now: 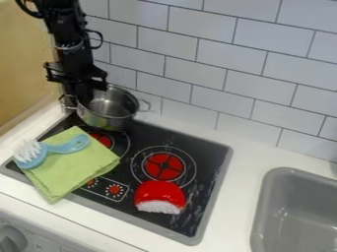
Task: Move the silver pot on the upper left side of the stove
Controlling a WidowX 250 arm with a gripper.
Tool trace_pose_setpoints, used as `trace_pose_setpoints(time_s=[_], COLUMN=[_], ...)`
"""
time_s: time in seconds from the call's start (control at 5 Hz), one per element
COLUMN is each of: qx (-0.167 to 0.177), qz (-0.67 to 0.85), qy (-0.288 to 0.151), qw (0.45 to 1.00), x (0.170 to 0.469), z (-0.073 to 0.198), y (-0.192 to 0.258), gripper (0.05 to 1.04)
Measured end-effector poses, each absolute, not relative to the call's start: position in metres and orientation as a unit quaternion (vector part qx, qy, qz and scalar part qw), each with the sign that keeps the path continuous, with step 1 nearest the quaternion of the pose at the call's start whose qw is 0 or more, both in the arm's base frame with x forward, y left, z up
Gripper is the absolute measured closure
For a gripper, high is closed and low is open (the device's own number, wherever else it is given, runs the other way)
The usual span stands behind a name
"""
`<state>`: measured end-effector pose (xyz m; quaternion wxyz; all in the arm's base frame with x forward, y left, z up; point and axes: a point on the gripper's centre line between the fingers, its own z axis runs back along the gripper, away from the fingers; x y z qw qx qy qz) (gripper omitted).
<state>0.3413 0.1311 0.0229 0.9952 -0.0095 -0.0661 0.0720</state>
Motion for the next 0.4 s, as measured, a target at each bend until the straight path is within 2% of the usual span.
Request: trace_pose_setpoints(time_s=[0.4], qx=[0.003], qz=[0.086], qy=[-0.072], qw=[0.994], x=[0.3416], z=[0.0205], y=[0.135], gripper=[0.99])
